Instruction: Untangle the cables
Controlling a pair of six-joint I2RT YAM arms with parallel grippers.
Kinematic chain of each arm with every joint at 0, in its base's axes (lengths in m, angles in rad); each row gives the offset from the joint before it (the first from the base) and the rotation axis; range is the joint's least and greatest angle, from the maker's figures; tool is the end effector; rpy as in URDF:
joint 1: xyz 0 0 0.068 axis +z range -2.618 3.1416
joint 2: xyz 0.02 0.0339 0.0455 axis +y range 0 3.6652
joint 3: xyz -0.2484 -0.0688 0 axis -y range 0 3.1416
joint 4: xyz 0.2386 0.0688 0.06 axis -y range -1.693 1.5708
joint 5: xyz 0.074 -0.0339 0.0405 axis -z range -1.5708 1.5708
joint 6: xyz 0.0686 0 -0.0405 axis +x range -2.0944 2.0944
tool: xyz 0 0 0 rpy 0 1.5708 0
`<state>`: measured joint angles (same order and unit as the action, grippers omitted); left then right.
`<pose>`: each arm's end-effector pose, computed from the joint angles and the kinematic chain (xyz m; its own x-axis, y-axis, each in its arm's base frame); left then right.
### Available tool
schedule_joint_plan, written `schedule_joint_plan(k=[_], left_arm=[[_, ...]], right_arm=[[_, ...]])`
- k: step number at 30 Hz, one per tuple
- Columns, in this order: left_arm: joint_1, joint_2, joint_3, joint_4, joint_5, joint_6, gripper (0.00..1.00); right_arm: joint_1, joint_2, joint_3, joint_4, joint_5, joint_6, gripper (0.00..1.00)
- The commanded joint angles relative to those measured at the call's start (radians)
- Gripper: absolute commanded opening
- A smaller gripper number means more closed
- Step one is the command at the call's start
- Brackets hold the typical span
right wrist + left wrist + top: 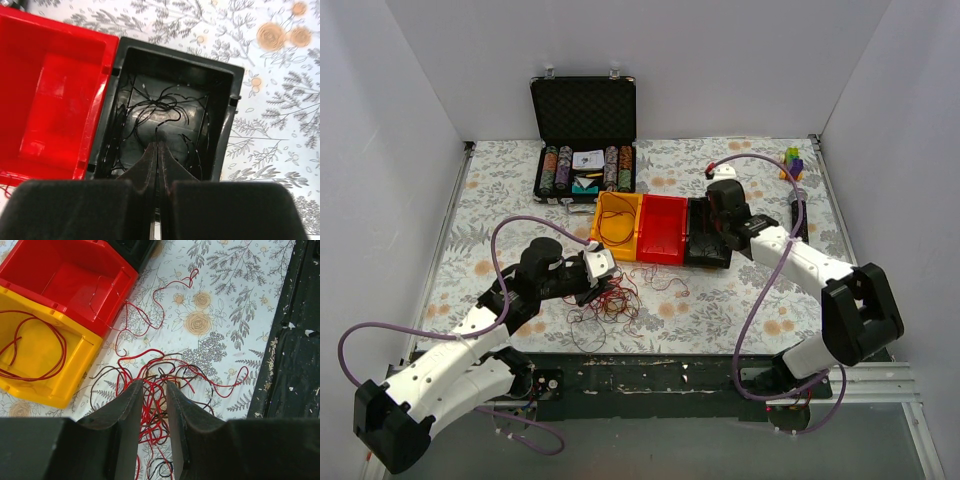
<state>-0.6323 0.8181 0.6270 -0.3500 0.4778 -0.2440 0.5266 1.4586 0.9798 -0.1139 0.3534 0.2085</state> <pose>0.1520 -0.1504 0.2389 -0.6068 0.1786 -0.7745 0.7174 0.5426 -0.4369 0.3114 0.1536 0.2264 -0.5187 -0.0769 -0.8515 -0.1186 0.9928 -0.0175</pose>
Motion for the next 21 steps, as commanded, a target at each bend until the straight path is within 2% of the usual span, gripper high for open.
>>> schedule_joint_plan(k=[1, 10, 17, 18, 21], left_arm=[[-0.004, -0.025, -0.004, 0.017, 0.022, -0.011, 0.25], [-0.003, -0.033, 0.013, 0.008, 0.019, -0.008, 0.27], [-0.004, -0.036, 0.008, 0.011, 0.022, -0.011, 0.30], [-0.004, -0.037, 0.008, 0.014, 0.022, -0.011, 0.31], [-0.004, -0.039, 0.013, 0.013, 0.024, -0.011, 0.32]], right_arm=[[-0.014, 0.052, -0.010, 0.000, -0.028, 0.048, 0.01], [-0.046, 0.108, -0.017, 0.023, -0.070, 0.049, 0.01], [-0.065, 0.111, 0.071, 0.002, -0.070, -0.001, 0.01], [-0.068, 0.114, 0.083, -0.004, -0.071, -0.004, 0.03], [-0.073, 0.109, 0.091, -0.010, -0.097, -0.009, 0.28]])
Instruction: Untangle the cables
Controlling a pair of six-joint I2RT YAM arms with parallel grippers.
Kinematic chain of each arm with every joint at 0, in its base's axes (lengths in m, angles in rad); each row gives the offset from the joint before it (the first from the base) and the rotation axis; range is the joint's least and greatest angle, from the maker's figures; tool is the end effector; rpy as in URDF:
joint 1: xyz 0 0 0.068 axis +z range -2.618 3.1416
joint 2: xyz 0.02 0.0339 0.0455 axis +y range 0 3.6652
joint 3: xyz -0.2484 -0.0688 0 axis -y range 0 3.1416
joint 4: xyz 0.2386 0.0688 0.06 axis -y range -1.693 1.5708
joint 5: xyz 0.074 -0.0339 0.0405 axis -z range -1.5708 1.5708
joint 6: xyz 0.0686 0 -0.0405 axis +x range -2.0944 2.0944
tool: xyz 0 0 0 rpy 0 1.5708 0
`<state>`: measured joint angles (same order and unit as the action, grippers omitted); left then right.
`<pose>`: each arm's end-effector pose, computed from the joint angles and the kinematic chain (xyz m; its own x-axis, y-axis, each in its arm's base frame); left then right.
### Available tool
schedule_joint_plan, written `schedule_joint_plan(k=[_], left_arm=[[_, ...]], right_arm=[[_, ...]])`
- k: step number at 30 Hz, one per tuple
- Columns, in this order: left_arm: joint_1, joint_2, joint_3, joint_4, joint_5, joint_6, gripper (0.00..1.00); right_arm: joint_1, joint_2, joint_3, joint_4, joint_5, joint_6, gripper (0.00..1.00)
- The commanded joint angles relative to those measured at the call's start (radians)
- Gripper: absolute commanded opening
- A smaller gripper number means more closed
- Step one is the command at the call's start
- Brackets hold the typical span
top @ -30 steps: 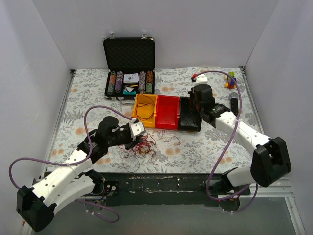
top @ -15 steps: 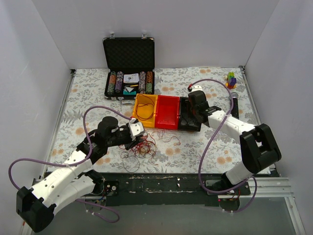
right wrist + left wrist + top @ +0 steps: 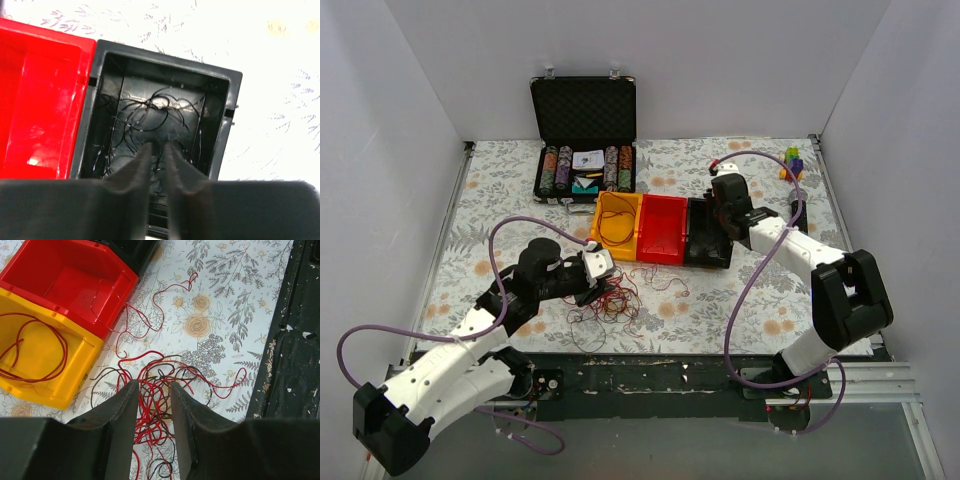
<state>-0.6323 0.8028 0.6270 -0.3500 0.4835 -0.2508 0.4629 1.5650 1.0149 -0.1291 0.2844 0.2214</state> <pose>0.1501 -0.1495 0.2419 -0.6026 0.1691 -0.7800 0.7206 0.5353 -0.4407 0.3326 0.1445 0.2005 -0.5996 -0.0637 -0.7978 -0.1041 0.9946 -0.0011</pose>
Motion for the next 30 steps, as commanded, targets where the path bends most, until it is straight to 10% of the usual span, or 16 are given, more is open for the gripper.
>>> schedule_joint_plan(k=[1, 7, 30], left_arm=[[-0.003, -0.024, 0.013, 0.013, 0.018, -0.001, 0.33], [-0.001, -0.011, 0.056, 0.008, 0.020, 0.016, 0.34], [0.006, -0.043, 0.004, 0.000, 0.014, 0.030, 0.36]], right_arm=[[-0.010, -0.003, 0.051, 0.012, -0.037, -0.019, 0.33], [-0.010, -0.043, 0.062, 0.006, -0.048, -0.019, 0.47], [-0.009, -0.217, 0.169, -0.125, -0.134, -0.054, 0.41]])
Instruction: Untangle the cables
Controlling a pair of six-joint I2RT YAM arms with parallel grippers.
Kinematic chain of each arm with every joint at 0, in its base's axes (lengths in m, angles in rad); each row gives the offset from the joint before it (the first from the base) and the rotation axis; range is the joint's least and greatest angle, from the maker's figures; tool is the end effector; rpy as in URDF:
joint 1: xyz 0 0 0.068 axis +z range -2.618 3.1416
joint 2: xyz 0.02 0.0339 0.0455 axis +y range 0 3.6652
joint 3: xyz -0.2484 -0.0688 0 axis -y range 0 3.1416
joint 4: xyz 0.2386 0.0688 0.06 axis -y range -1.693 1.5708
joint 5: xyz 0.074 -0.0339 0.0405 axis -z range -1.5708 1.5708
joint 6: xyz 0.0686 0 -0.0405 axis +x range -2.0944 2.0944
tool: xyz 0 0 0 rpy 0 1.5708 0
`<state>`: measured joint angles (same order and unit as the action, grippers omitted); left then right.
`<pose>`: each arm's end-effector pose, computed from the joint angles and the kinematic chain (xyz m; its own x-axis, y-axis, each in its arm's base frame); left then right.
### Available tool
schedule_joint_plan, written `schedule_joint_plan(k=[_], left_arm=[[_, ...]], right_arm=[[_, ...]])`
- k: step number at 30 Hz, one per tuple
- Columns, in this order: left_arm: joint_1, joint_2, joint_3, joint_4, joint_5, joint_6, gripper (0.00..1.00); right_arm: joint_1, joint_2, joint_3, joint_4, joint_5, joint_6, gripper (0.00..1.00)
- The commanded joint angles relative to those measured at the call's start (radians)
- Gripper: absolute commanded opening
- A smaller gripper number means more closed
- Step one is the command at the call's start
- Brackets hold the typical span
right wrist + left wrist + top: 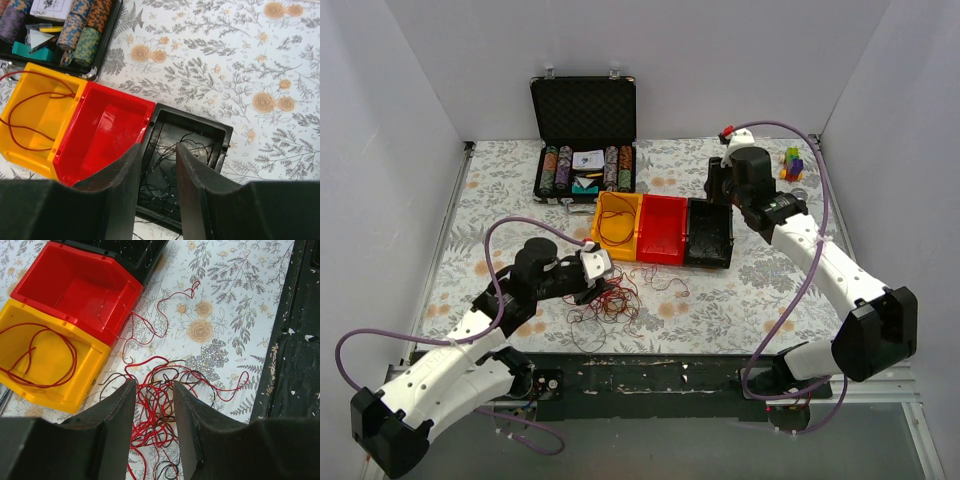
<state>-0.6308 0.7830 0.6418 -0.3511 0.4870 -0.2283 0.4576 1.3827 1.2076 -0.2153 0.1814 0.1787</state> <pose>0.1484 -0.1482 0.2509 -0.5651 0.1651 -0.8083 0.7457 0.5213 -0.4149 0.3193 0.1434 0.3212 -0.3866 0.0045 -0.9222 -0.2197 0.9708 0.0968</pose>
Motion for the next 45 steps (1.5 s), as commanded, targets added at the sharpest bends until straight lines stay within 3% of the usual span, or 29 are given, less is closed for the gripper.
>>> schedule_joint_plan(k=[1, 9, 15, 16, 17, 22, 35, 45], left_arm=[[0.008, -0.022, -0.013, 0.001, 0.009, 0.007, 0.36], [0.008, -0.024, -0.044, 0.018, 0.019, 0.009, 0.36], [0.010, -0.018, -0.034, 0.024, 0.021, 0.006, 0.36], [0.010, -0.016, -0.034, 0.024, 0.019, 0.006, 0.36], [0.010, -0.016, -0.033, 0.024, 0.019, 0.007, 0.36], [0.011, -0.019, -0.030, 0.020, 0.022, 0.006, 0.36], [0.014, -0.036, -0.033, 0.001, 0.016, 0.017, 0.36], [0.014, -0.044, -0.036, -0.003, 0.019, 0.023, 0.35]], right_arm=[[-0.004, -0.059, -0.046, -0.058, -0.040, -0.007, 0.38], [0.000, -0.319, -0.272, -0.173, -0.255, 0.050, 0.02], [0.009, -0.369, -0.330, -0.281, -0.407, 0.054, 0.02], [0.012, -0.363, -0.338, -0.306, -0.407, 0.051, 0.15], [0.013, -0.358, -0.350, -0.317, -0.404, 0.048, 0.20], [0.013, -0.346, -0.396, -0.315, -0.388, 0.071, 0.28], [0.013, -0.050, -0.336, -0.210, -0.323, 0.048, 0.25], [0.012, 0.015, -0.224, -0.130, -0.186, 0.067, 0.23]])
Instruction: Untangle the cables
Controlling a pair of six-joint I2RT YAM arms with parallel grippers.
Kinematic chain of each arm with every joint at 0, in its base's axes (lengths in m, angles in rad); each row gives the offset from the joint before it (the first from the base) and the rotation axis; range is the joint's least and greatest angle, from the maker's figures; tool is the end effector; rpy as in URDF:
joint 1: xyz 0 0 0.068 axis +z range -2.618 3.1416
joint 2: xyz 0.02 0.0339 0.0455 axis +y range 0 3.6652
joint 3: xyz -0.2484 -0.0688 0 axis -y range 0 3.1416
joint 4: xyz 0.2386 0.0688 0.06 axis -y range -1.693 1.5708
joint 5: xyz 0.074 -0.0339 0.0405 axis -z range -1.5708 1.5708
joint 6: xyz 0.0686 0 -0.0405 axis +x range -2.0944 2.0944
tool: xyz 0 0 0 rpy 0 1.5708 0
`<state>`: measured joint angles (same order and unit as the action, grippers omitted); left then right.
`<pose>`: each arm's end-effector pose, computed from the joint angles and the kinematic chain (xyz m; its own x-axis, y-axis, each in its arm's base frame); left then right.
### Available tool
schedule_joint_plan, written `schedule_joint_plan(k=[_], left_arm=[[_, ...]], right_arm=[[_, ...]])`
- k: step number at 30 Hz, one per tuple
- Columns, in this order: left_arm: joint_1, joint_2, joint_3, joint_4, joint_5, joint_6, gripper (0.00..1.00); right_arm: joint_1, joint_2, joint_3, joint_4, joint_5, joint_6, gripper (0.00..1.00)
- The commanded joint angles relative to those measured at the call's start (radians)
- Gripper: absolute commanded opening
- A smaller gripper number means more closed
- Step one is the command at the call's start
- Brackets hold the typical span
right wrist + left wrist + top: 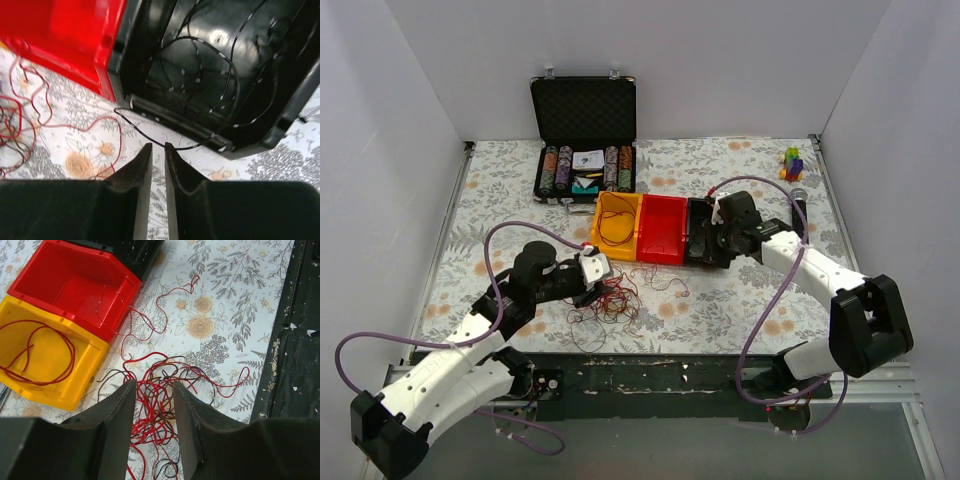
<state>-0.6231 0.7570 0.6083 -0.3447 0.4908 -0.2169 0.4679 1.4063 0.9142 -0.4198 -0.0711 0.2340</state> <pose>0.1458 -0.1446 0.2444 -0.5589 0.1679 -0.8120 0.7490 0.5223 -0.4075 0.2702 0.1420 0.1861 -0.7998 -0.1450 -0.5825 -0.3117 0.9296 0.1966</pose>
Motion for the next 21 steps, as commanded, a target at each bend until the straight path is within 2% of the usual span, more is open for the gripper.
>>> schedule_joint_plan(k=[1, 7, 17, 21], left_arm=[[0.006, -0.018, -0.005, -0.010, 0.015, 0.011, 0.35], [0.006, -0.028, -0.016, -0.010, 0.017, 0.008, 0.35], [0.011, -0.033, -0.018, -0.010, 0.017, 0.007, 0.35], [0.011, -0.035, -0.021, -0.011, 0.020, 0.007, 0.35]], right_arm=[[0.002, -0.007, 0.075, 0.082, 0.109, 0.008, 0.23], [-0.031, 0.057, 0.129, 0.087, 0.139, -0.013, 0.22], [-0.071, 0.221, 0.209, 0.101, 0.087, 0.002, 0.17], [-0.074, 0.240, 0.229, 0.099, 0.079, 0.004, 0.16]])
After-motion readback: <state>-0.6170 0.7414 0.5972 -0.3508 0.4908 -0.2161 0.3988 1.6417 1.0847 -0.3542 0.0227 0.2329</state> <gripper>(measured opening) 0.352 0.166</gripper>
